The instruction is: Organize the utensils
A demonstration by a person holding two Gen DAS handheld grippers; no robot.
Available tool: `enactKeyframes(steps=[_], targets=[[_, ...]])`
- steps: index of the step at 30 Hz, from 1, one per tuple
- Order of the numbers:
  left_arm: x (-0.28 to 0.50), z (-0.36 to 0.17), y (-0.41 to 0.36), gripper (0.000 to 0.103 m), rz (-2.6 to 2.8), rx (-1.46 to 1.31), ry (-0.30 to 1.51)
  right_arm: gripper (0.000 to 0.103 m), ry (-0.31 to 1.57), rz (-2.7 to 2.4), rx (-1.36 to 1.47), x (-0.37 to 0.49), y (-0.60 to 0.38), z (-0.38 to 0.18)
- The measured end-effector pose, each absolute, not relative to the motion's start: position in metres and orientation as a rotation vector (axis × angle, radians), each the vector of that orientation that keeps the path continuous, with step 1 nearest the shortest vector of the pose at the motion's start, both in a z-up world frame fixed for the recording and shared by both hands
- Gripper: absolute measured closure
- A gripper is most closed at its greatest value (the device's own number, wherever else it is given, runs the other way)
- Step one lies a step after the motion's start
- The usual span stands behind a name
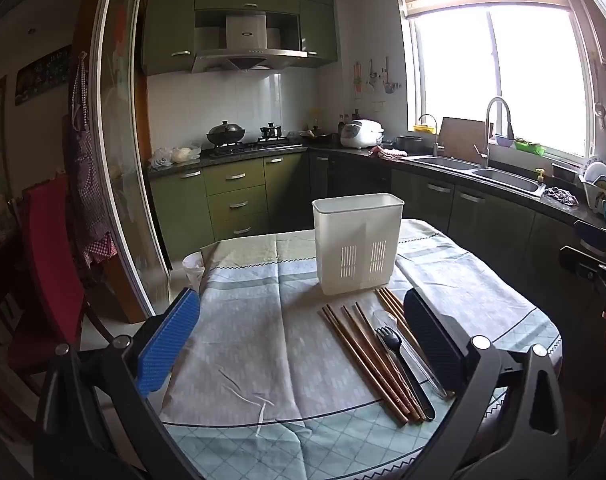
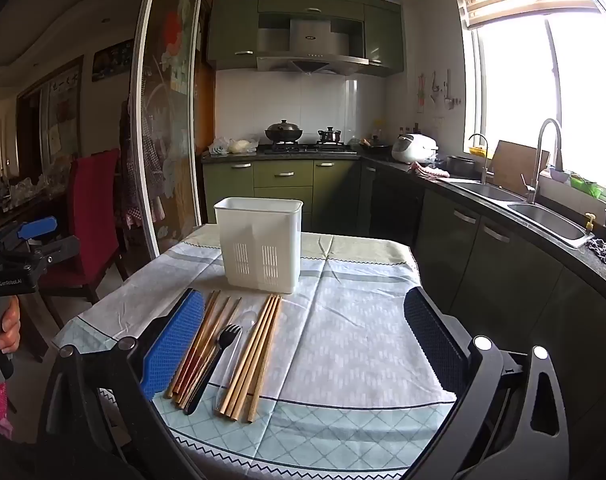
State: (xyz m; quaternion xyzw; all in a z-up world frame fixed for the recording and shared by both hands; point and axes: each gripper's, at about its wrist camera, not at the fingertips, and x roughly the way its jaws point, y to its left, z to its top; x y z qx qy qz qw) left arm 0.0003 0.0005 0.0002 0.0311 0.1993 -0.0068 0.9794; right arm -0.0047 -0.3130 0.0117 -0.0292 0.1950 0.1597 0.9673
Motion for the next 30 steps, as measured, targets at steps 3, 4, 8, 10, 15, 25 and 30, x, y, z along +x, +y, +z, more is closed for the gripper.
enactKeyframes(steps=[3, 4, 8, 10, 15, 25, 30], targets=[[-0.0007, 0.0012, 0.0007, 0.006, -0.005, 0.068, 0.395, 0.004, 0.394, 0.325, -0.054, -0.0044, -0.3135, 0.0117], [-0.0009, -0.0030, 0.0014, 0.006, -0.004, 0.069, 0.396, 0.004, 0.393, 0.325, -0.054, -0.0043, -0.3137, 0.0117], [0.0004, -0.0048, 0.0026, 0.006, -0.013, 0.063, 0.401, 0.004, 0.392, 0.321, -0.058, -0.0044, -0.3141, 0.0124], [0.0007, -0.0043, -0.0002, 0.006, -0.009, 0.067, 0.402, 0.004, 0.393, 0.319, -0.060, -0.0061, -0.3147, 0.0140], [0.0010, -0.0031, 0.0015, 0.006, -0.008, 0.067, 0.407, 0.004, 0.395, 0.320, -0.056, -0.0046, -0.3156, 0.0127], [0.0015, -0.0047, -0.0004, 0.006, -0.008, 0.067, 0.408, 0.004, 0.396, 0.322, -0.056, -0.0017, -0.3154, 0.0117], [0.0012, -0.0050, -0.0003, 0.006, -0.006, 0.068, 0.407, 0.004, 0.395, 0.321, -0.057, -0.0017, -0.3159, 0.0123]])
